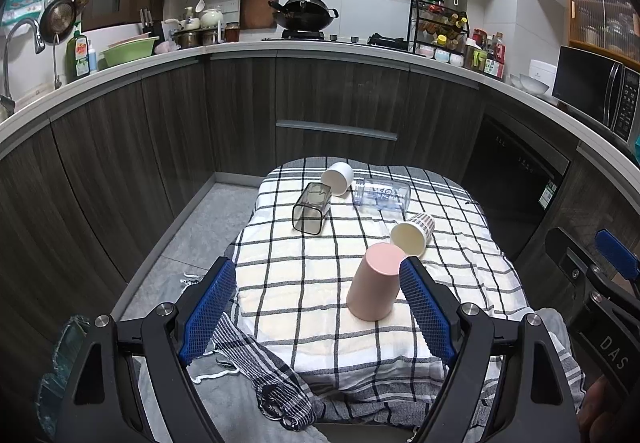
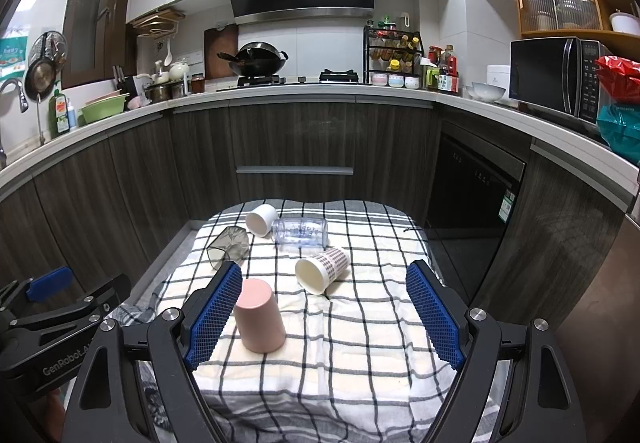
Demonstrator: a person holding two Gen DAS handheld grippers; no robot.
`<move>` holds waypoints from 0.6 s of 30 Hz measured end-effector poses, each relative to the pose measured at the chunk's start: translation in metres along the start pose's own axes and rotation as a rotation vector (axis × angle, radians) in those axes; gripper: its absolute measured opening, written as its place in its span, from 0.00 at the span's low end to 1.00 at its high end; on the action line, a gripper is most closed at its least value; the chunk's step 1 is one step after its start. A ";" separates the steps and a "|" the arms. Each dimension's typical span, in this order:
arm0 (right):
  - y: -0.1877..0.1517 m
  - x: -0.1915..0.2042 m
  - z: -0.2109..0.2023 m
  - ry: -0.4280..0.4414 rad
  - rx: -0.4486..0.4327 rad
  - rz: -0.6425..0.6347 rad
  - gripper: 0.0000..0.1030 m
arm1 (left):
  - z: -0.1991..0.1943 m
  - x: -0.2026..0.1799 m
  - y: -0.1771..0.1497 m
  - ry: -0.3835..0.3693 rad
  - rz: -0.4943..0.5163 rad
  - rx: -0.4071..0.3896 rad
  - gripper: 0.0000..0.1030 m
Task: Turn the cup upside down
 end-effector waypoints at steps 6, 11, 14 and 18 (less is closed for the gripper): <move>0.000 0.000 0.000 0.000 0.001 0.000 0.82 | 0.000 0.000 -0.001 -0.003 0.001 0.001 0.82; 0.000 0.000 0.000 0.000 0.001 0.001 0.82 | 0.001 0.000 -0.001 -0.003 0.001 0.003 0.82; -0.001 0.000 0.000 0.000 0.001 0.000 0.82 | 0.001 0.001 -0.002 -0.001 0.002 0.003 0.82; -0.001 0.000 0.000 -0.001 0.001 0.000 0.82 | 0.002 0.001 -0.003 -0.008 0.002 0.010 0.82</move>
Point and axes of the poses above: each gripper's, at about its wrist camera, not at the fingertips, and z roughly the way its jaws point, x to its left, y to its top, the point moved 10 cm from there along z, roughly the way its jaws point, and after that the axes turned 11 degrees about y, right-handed, at the moved point
